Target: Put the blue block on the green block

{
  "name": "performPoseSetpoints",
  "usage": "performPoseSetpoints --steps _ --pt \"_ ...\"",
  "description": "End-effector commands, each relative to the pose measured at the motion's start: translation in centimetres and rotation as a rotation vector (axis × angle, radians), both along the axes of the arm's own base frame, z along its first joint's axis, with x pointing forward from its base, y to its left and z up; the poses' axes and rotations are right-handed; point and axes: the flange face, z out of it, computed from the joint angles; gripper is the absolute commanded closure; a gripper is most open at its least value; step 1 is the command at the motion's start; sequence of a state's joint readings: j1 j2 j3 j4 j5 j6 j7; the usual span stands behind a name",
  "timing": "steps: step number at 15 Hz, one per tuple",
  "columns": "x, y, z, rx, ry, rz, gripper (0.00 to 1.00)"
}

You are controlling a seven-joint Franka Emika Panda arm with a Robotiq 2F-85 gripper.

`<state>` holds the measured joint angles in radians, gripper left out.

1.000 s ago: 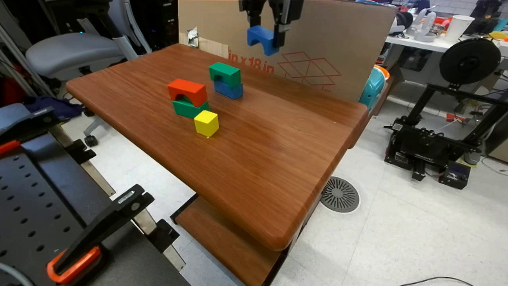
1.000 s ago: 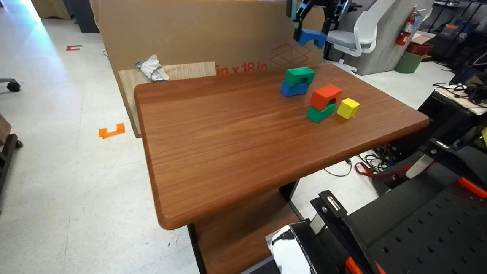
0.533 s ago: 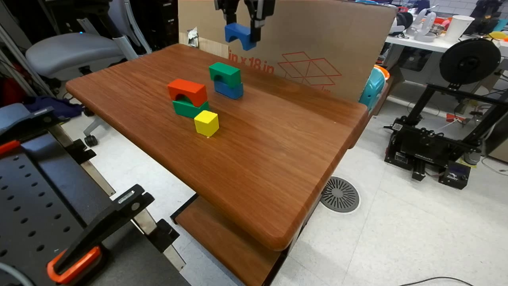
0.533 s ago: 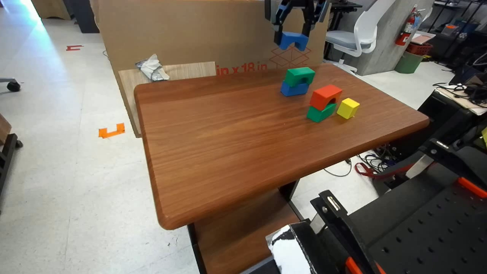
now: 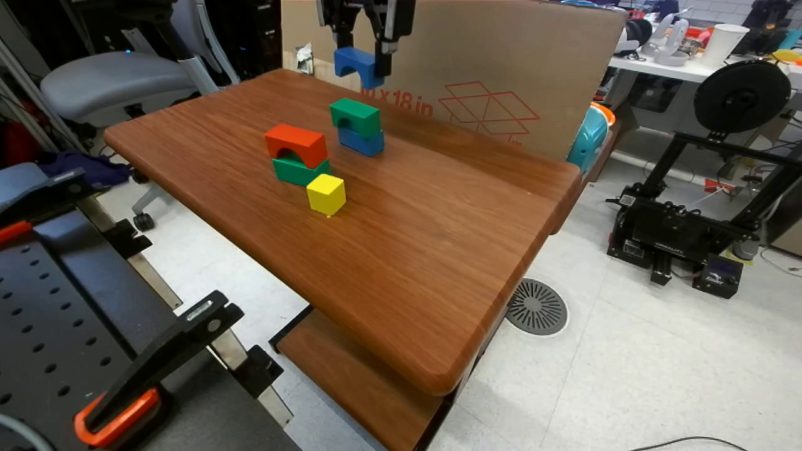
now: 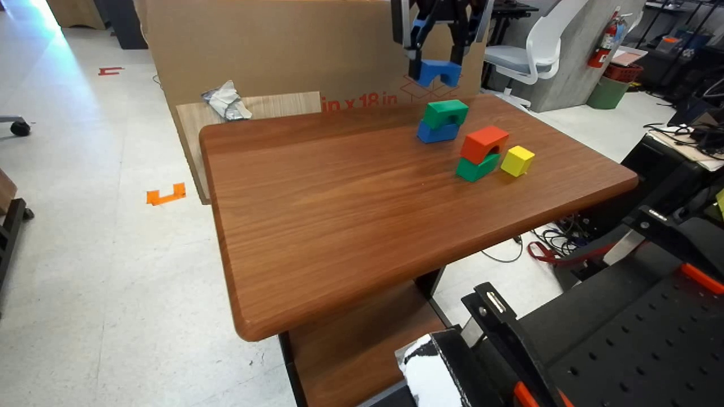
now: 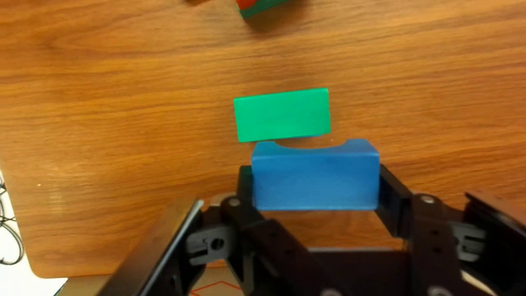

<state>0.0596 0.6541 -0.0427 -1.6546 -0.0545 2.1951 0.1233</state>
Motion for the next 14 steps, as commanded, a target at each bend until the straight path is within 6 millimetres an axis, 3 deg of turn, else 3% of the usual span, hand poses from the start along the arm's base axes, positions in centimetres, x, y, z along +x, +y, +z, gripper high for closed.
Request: performPoseSetpoints --steps 1,14 --pt "-0.54 0.64 0.84 -0.032 0.032 0.016 0.55" --pt "-0.86 0.34 0.12 -0.087 0.044 0.017 0.55"
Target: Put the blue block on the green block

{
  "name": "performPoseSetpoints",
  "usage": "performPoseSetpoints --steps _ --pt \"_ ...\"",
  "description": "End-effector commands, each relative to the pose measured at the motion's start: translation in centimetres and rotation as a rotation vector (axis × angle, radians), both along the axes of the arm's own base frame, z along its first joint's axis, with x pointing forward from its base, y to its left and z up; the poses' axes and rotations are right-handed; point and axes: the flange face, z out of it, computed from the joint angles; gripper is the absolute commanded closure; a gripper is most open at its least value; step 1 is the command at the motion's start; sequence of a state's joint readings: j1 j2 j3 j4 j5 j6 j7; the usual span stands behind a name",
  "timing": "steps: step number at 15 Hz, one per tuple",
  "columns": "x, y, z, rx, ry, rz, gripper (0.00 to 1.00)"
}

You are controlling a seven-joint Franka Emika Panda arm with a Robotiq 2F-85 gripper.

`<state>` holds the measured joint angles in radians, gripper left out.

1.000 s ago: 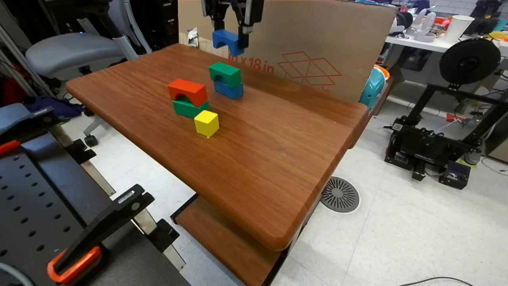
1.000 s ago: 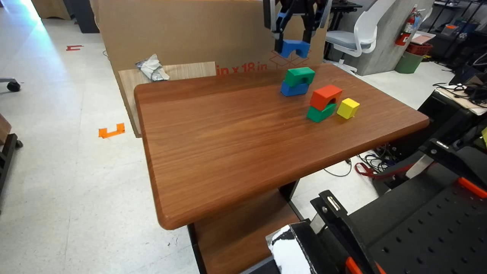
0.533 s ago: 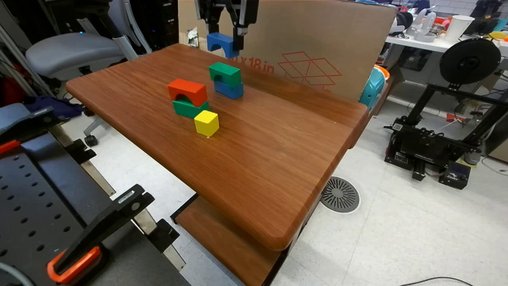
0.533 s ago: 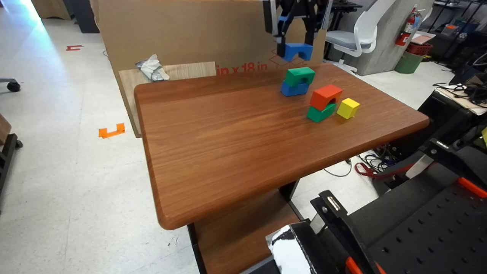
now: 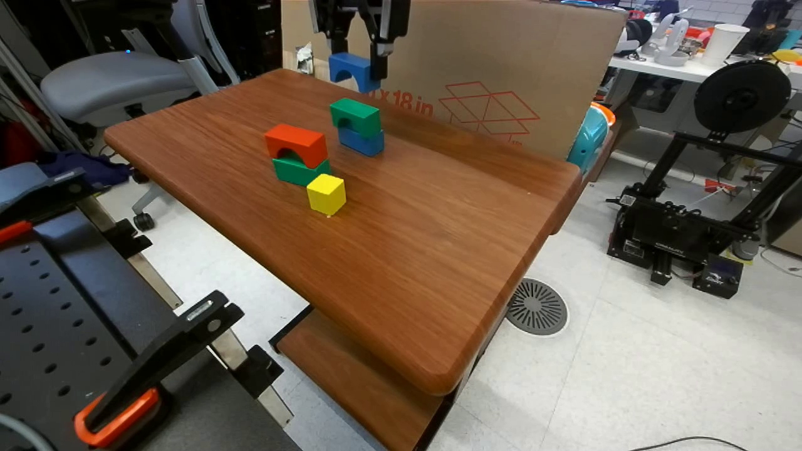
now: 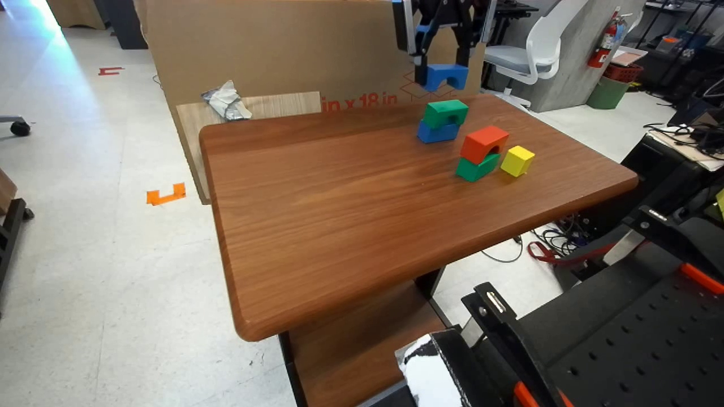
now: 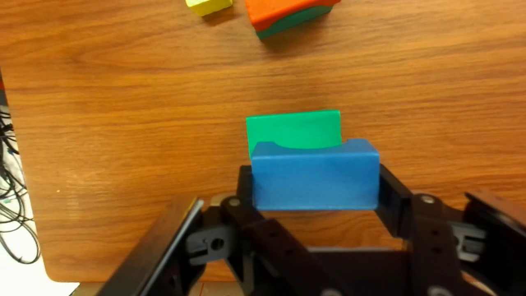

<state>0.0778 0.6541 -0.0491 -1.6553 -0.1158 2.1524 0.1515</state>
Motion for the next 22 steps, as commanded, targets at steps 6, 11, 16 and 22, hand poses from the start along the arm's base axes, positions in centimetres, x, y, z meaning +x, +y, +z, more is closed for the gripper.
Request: performPoseSetpoints --steps 6,11,16,22 --pt "-0.8 -0.7 -0.1 -0.034 0.008 -0.006 0.55" --pt "-1.3 -0.9 -0.6 -0.039 0.022 -0.007 0.55" --pt "-1.2 -1.1 -0.8 -0.048 0.029 -0.016 0.55" --pt "-1.0 -1.2 -1.0 -0.052 0.034 -0.036 0.55"
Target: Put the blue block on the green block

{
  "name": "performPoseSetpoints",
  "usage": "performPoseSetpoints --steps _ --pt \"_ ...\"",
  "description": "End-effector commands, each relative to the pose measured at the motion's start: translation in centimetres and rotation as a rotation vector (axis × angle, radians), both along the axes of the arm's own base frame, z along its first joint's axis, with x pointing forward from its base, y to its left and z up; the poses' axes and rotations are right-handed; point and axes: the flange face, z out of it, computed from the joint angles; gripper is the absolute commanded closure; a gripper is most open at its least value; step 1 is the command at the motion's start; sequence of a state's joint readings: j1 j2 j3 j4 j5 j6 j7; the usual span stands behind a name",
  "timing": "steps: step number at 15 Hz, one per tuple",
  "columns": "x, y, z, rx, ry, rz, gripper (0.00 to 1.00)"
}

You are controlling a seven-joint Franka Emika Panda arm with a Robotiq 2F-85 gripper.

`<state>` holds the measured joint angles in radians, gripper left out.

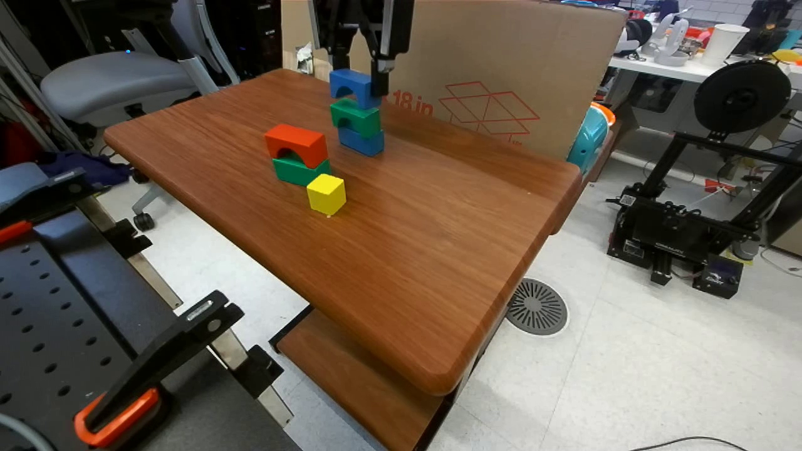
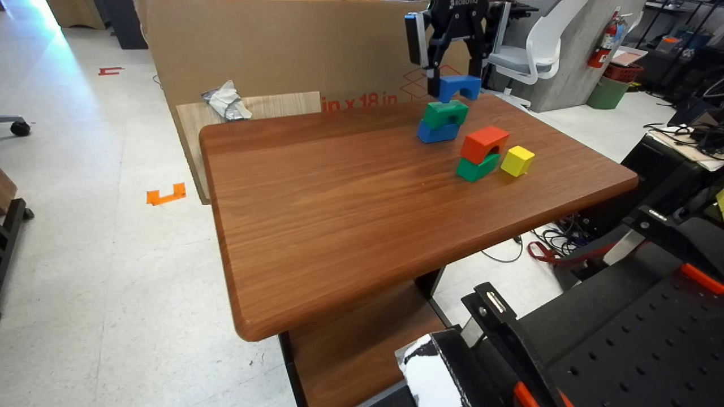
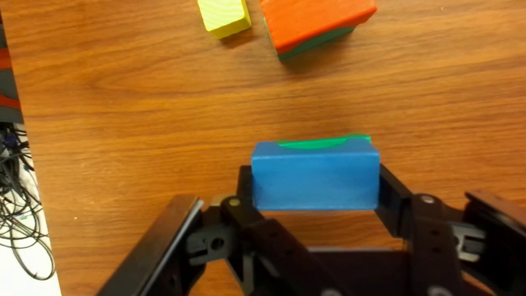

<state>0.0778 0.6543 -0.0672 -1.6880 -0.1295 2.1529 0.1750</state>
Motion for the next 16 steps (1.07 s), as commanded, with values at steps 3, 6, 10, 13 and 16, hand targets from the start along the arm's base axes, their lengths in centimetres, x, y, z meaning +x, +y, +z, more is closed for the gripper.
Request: performPoseSetpoints --steps 3,6,10,13,16 --pt "0.15 -0.04 0.16 -0.02 0.015 -0.011 0.55" --pt "0.23 0.02 0.09 -0.019 0.018 -0.012 0.55" --pt "0.43 0.21 -0.07 -0.016 0.017 -0.009 0.55" --pt "0.53 0.38 -0.16 -0.014 0.014 -0.006 0.55" --pt "0.59 0.69 -0.22 -0.014 0.01 -0.001 0.55"
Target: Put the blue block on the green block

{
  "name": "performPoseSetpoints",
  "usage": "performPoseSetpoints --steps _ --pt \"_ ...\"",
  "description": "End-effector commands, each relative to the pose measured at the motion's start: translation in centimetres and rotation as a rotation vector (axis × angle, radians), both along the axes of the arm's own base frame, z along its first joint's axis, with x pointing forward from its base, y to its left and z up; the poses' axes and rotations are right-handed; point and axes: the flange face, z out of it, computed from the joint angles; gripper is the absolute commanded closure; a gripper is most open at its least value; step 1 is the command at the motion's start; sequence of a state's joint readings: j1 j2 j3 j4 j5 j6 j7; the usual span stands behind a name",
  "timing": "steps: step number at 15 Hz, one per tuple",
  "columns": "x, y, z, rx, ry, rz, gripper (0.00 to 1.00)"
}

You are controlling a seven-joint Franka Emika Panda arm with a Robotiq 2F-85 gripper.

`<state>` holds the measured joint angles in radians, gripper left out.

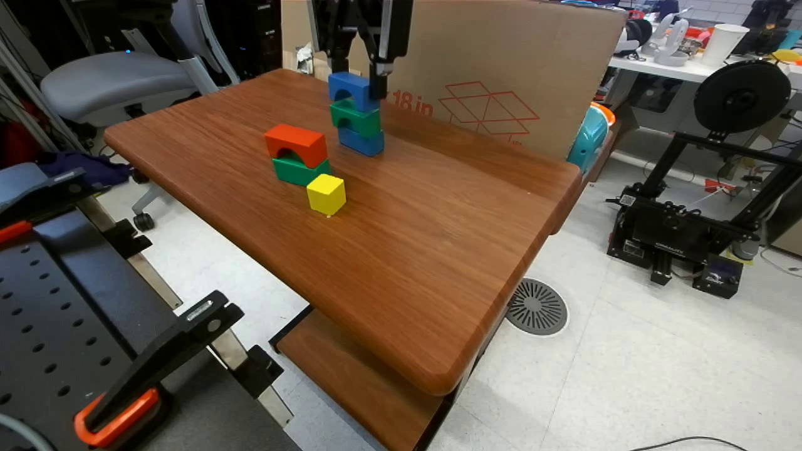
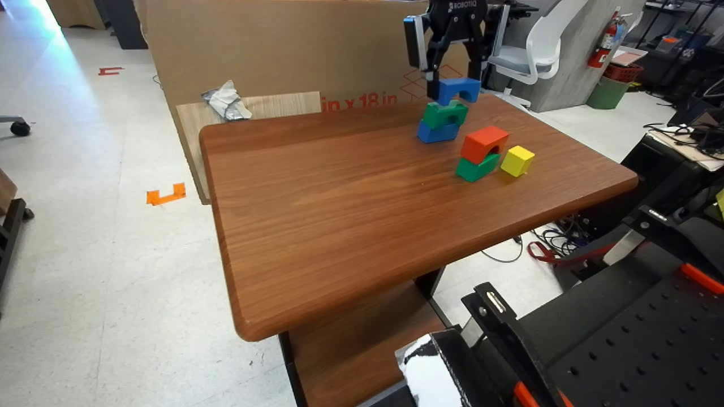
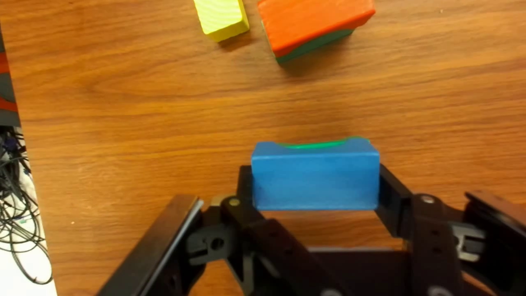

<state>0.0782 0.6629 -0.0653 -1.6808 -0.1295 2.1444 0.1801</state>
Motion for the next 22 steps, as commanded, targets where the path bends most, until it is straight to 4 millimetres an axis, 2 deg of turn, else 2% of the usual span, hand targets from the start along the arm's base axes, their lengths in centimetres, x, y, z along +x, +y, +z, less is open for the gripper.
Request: performPoseSetpoints --steps 1,15,16,17,18,22 --pt "0.59 0.63 0.1 -0.013 0.002 0.004 0.55" --pt "1.17 0.84 -0.61 -0.014 0.002 0.015 0.55" --pt "1.19 0.81 -0.67 -0.015 0.003 0.014 0.22" --pt "1.19 0.79 -0.68 -0.016 0.003 0.014 0.07" --pt "1.13 0.75 -0.63 -0.014 0.004 0.014 0.01" --pt "0.93 0.7 -0.18 -0.009 -0.002 0.013 0.0"
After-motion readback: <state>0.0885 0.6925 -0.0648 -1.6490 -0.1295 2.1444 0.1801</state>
